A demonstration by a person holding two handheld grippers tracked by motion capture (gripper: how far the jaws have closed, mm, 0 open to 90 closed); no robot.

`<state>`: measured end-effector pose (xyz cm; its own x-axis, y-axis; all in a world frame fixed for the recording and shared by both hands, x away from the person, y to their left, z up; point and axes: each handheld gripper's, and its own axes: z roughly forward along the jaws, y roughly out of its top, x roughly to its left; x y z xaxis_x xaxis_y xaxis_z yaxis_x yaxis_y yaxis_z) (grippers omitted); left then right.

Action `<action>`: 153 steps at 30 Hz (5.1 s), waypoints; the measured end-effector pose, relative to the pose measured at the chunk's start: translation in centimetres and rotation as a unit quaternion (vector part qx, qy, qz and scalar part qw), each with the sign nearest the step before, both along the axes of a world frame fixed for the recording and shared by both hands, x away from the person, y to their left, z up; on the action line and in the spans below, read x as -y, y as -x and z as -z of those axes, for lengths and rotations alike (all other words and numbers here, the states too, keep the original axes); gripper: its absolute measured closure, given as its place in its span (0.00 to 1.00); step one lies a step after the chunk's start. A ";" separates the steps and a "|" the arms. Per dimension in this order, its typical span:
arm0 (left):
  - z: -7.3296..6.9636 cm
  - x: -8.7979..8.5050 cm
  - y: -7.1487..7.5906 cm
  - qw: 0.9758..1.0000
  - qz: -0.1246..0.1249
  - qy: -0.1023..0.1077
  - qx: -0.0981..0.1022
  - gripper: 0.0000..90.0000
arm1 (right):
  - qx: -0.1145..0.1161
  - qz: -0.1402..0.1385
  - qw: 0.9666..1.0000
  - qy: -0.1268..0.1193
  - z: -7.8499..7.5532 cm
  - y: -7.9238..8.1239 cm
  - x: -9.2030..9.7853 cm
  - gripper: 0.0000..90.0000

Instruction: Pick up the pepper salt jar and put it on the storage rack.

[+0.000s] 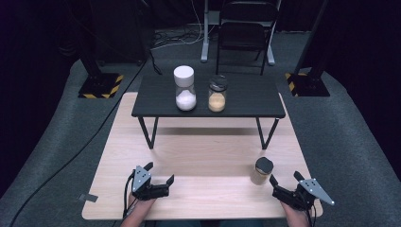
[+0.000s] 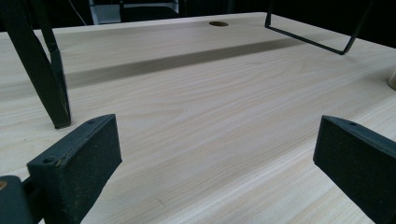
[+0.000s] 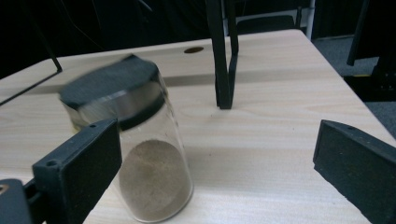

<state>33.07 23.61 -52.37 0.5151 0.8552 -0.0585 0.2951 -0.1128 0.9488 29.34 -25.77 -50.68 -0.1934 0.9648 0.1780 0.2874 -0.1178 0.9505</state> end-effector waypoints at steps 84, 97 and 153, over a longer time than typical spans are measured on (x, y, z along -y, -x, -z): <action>0.0 0.0 0.0 1.000 0.003 -0.002 0.001 0.01 | -0.014 -0.064 0.997 0.035 -1.9 -3.1 -5.1 0.36; 0.0 0.0 0.0 1.000 0.001 0.001 -0.001 0.00 | -0.023 -0.063 0.997 0.032 -2.3 -3.2 -5.0 0.37; 0.0 0.0 -0.1 1.000 0.005 0.002 -0.005 0.00 | 0.030 -0.121 0.991 0.056 -8.5 -2.7 -7.2 0.37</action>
